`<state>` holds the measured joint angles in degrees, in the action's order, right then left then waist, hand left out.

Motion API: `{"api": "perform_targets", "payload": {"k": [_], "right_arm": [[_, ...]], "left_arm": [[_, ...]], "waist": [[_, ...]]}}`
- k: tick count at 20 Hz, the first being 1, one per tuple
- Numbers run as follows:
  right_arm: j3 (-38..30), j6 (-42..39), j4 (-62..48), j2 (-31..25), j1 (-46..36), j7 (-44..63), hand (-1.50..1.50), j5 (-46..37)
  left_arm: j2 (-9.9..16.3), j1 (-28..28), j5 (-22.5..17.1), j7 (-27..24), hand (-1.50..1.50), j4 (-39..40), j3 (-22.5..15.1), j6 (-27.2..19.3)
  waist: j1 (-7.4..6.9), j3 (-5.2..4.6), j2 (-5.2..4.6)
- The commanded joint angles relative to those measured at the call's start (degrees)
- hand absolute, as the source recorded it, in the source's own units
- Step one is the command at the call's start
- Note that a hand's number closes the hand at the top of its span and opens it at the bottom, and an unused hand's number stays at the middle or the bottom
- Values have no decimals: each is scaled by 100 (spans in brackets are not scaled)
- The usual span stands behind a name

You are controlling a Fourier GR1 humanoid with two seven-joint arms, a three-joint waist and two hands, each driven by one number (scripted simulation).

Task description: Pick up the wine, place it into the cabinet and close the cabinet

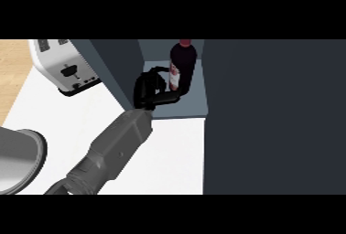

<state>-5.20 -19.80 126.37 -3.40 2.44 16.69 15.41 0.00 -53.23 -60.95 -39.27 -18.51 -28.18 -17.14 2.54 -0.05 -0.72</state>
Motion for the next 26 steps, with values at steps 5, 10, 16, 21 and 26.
{"api": "perform_targets", "payload": {"k": [5,10,16,21,26], "right_arm": [[72,27,234,116,302,-42,-150,-25],[114,-3,160,-8,26,121,-150,20],[-64,230,-132,-13,-308,54,-150,-271],[-87,-86,436,-102,342,81,-150,107],[-337,-92,258,-255,113,136,-150,300]], "left_arm": [[0,96,-83,-324,150,409,7,193],[0,-60,-238,-773,150,591,348,39],[-1,-54,4,-1130,-150,556,398,266],[19,-60,117,-1527,-150,402,391,272],[0,514,332,-1523,-150,-59,208,206]], "waist": [[64,-2,-8],[59,-4,-17],[-139,0,28],[-141,4,68],[-248,6,85]]}}
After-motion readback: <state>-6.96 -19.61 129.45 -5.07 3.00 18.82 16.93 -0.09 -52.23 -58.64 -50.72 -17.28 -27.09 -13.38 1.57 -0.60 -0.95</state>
